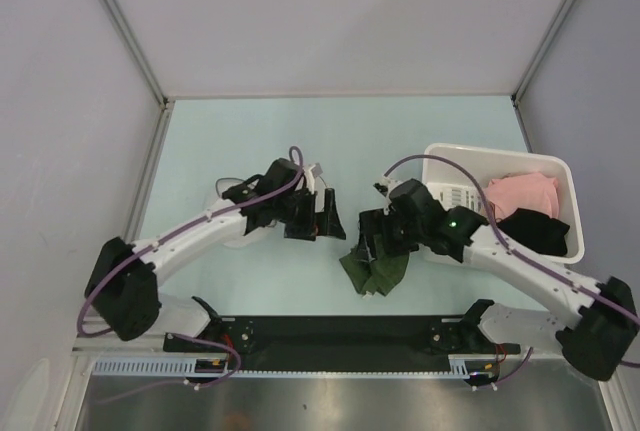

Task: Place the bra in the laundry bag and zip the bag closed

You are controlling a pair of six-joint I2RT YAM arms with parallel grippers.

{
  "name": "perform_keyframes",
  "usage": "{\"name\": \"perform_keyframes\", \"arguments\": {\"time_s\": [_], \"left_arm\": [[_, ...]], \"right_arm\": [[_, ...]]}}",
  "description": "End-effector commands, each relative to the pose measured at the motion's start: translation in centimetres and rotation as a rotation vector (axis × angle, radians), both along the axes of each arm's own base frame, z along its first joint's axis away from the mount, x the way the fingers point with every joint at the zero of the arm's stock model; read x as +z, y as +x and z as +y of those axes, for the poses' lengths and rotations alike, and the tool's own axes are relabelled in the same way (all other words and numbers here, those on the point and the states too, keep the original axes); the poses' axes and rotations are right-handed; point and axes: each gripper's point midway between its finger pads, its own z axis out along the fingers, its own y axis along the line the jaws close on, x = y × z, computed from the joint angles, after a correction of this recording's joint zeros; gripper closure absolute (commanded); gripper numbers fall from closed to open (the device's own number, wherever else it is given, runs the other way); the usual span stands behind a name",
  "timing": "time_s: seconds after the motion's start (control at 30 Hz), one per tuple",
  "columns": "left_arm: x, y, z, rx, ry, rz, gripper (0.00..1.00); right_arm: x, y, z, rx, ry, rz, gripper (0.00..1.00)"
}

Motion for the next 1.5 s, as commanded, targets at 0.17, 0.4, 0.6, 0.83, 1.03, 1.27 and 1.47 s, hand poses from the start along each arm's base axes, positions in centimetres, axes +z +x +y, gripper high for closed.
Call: {"name": "perform_keyframes", "arguments": {"time_s": [0.17, 0.4, 0.6, 0.83, 1.03, 1.27, 1.47], "left_arm": [[-0.5, 3.7, -7.8, -0.353, -0.103, -0.076, 0.0], [-2.1, 2.6, -11.5, -0.542, -0.138, 0.015, 0.0], [-6.2, 1.2, -10.8, -0.585, -0.025, 0.087, 0.0], [-8.6, -1.0, -9.2, -0.608, 0.03, 0.128, 0.0], [-10.2, -1.5, -8.7, -0.563, 0.037, 0.157, 0.08], [-9.0, -1.0, -8.9, -0.536, 0.017, 0.097, 0.63], [-7.3, -0.4, -7.5, -0.485, 0.035, 0.024, 1.0]], "right_arm": [[9.6, -1.4, -4.2, -0.09, 0.089, -0.148, 0.0], [10.0, -1.2, -6.9, -0.192, 0.095, -0.162, 0.0], [10.8, -0.9, -7.9, -0.217, 0.124, -0.183, 0.0], [10.5, -0.5, -8.1, -0.205, 0.119, -0.179, 0.0], [10.4, 0.0, -7.8, -0.2, 0.127, -0.175, 0.0], [9.9, 0.1, -7.7, -0.193, 0.121, -0.166, 0.0], [9.0, 0.2, -6.8, -0.152, 0.133, -0.123, 0.0]]}}
